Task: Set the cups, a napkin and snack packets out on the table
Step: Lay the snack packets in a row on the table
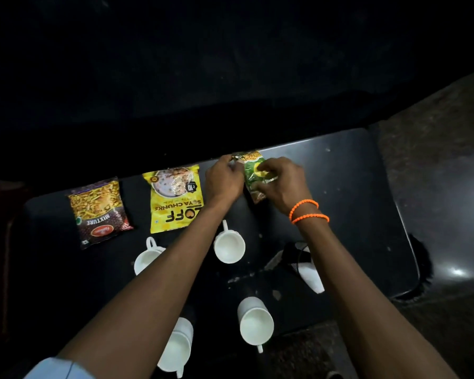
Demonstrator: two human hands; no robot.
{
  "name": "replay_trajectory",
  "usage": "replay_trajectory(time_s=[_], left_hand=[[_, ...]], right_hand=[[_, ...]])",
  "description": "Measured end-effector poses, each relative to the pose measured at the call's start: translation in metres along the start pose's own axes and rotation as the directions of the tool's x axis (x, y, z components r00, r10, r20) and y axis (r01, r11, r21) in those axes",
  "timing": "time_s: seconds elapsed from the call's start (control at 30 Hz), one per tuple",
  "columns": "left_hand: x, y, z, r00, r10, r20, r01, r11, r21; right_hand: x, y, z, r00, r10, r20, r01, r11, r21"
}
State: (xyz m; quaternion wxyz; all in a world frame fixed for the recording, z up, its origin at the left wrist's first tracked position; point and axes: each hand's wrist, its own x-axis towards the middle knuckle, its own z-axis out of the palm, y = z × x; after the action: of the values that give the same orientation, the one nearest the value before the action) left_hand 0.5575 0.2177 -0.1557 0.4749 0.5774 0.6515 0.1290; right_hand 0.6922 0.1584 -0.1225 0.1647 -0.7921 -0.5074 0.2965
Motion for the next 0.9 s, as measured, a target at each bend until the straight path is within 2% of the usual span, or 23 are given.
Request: replay_trajectory(time_s=[0.07, 0.1, 0.17, 0.23, 0.33, 0.4, 0.63, 0.9], left_hand=[[-0.001, -0.002, -0.001, 1.0, 0.0, -0.015, 0.0, 0.998, 0.056], [-0.002, -0.003, -0.002, 1.0, 0.005, -0.014, -0.004, 0.996, 0.085], [-0.004, -0.004, -0.005, 0.999, 0.044, -0.007, -0.042, 0.988, 0.151], [-0.007, -0.007, -0.007, 0.992, 0.129, -0.008, -0.125, 0.971, 0.206], [-0.009, -0.008, -0.013, 0.962, 0.269, 0.043, -0.271, 0.928, 0.254], [-0.01, -0.007, -0.017, 0.944, 0.311, 0.105, -0.329, 0.902, 0.281], [-0.019, -0.01, -0.021, 0.938, 0.307, 0.16, -0.342, 0.891, 0.298], [-0.019, -0.01, -0.019, 0.946, 0.291, 0.146, -0.324, 0.88, 0.347]], right_hand=[[0.005, 0.01, -0.002, 0.988, 0.1, -0.114, -0.101, 0.995, -0.003], [0.008, 0.014, -0.003, 0.987, 0.122, -0.107, -0.126, 0.992, -0.027], [0.012, 0.016, -0.002, 0.995, 0.099, 0.016, -0.098, 0.993, -0.061], [0.012, 0.013, 0.004, 0.992, 0.04, 0.116, -0.039, 0.999, -0.01], [0.009, 0.008, 0.008, 0.994, -0.011, 0.104, 0.01, 1.0, 0.019], [0.009, 0.005, 0.011, 0.995, -0.034, 0.097, 0.034, 0.999, 0.004], [0.008, 0.001, 0.015, 0.99, 0.014, 0.138, -0.002, 0.996, -0.092], [0.008, -0.003, 0.021, 0.992, 0.023, 0.122, -0.002, 0.986, -0.164]])
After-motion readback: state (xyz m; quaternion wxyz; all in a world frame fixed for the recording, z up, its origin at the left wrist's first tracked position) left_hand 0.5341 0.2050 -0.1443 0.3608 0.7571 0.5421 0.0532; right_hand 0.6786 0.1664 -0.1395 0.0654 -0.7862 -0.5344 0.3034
